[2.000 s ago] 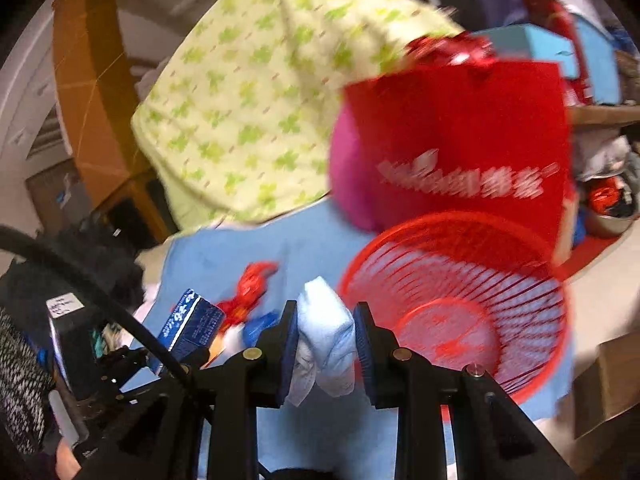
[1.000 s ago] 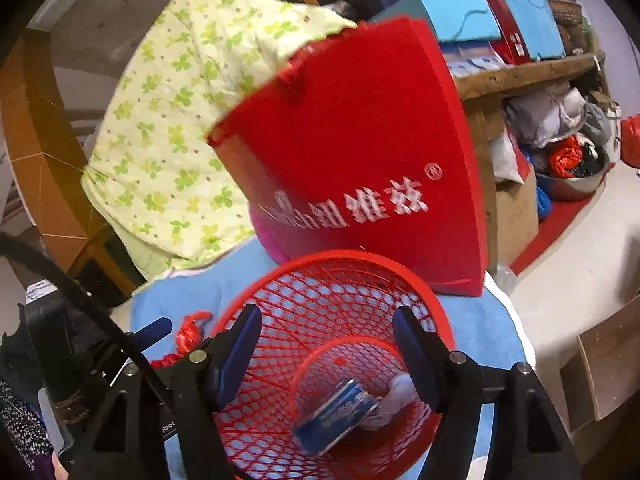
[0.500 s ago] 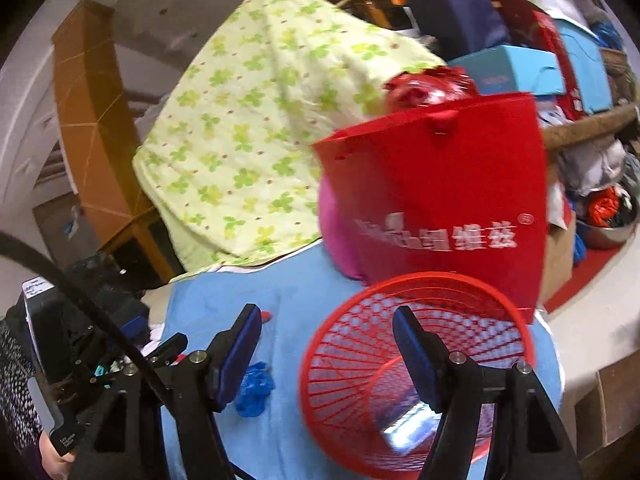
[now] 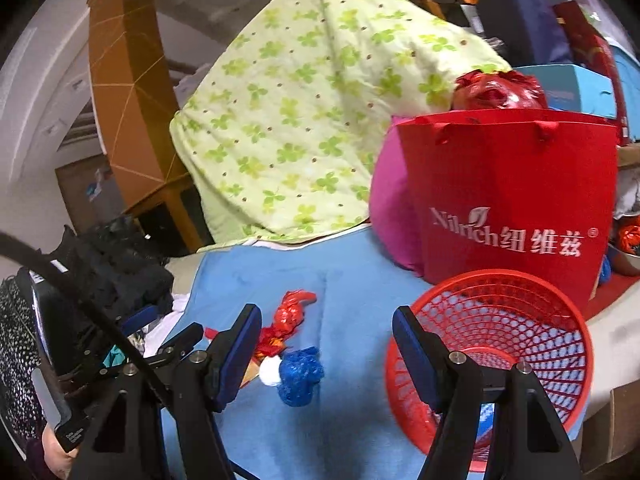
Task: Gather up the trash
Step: 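Grasp the medicine box with the left tool while the right tool grasps the blue bag, then drop the medicine box and blue plastic bag into the red mesh basket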
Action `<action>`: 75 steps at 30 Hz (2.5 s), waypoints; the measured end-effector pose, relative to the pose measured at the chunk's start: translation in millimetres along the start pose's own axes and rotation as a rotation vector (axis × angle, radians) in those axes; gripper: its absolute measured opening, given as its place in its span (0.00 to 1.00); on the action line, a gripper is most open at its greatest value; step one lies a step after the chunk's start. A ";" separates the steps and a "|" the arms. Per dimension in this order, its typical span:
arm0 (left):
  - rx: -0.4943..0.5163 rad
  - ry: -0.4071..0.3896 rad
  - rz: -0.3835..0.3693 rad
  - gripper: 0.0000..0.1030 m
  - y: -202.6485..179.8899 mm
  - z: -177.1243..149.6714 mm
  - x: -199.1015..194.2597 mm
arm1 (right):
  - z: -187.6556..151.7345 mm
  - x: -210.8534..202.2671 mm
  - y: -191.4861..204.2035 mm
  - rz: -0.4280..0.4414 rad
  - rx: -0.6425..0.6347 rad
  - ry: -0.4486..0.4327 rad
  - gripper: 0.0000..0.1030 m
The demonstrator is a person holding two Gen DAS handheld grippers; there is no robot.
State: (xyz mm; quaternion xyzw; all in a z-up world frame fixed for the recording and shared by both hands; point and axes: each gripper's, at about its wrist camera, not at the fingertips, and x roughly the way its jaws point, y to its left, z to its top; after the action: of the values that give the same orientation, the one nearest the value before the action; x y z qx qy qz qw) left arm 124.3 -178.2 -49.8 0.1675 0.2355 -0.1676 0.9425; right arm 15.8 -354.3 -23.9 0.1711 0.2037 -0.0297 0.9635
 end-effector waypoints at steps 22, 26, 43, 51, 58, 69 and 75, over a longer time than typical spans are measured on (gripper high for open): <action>-0.377 0.379 -0.089 0.68 146.0 -135.2 136.4 | -80.9 179.8 31.7 0.040 0.048 0.398 0.70; -0.370 0.370 -0.191 0.68 130.0 -127.2 158.9 | -85.9 218.6 26.4 0.014 0.070 0.435 0.70; -0.285 0.400 -0.337 0.59 92.3 -120.4 201.6 | -98.8 255.4 20.4 0.094 0.130 0.494 0.48; -0.307 0.338 -0.292 0.58 97.1 -125.5 144.0 | -80.6 190.0 27.1 0.116 0.096 0.389 0.48; -0.271 0.210 -0.308 0.58 87.3 -88.3 76.4 | -55.3 118.6 23.2 0.139 0.087 0.270 0.47; -0.143 0.079 -0.458 0.58 -3.1 -13.0 19.9 | -26.1 24.3 -26.1 0.036 0.114 0.122 0.48; -0.071 0.064 -0.553 0.59 -73.4 20.2 13.0 | -16.8 -14.6 -82.6 -0.056 0.189 0.054 0.48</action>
State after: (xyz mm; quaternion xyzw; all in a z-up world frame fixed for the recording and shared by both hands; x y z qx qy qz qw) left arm 114.0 -254.4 -56.9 0.0692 0.3077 -0.4046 0.8584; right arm -14.5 -426.3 -58.7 0.2560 0.2307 -0.0709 0.9361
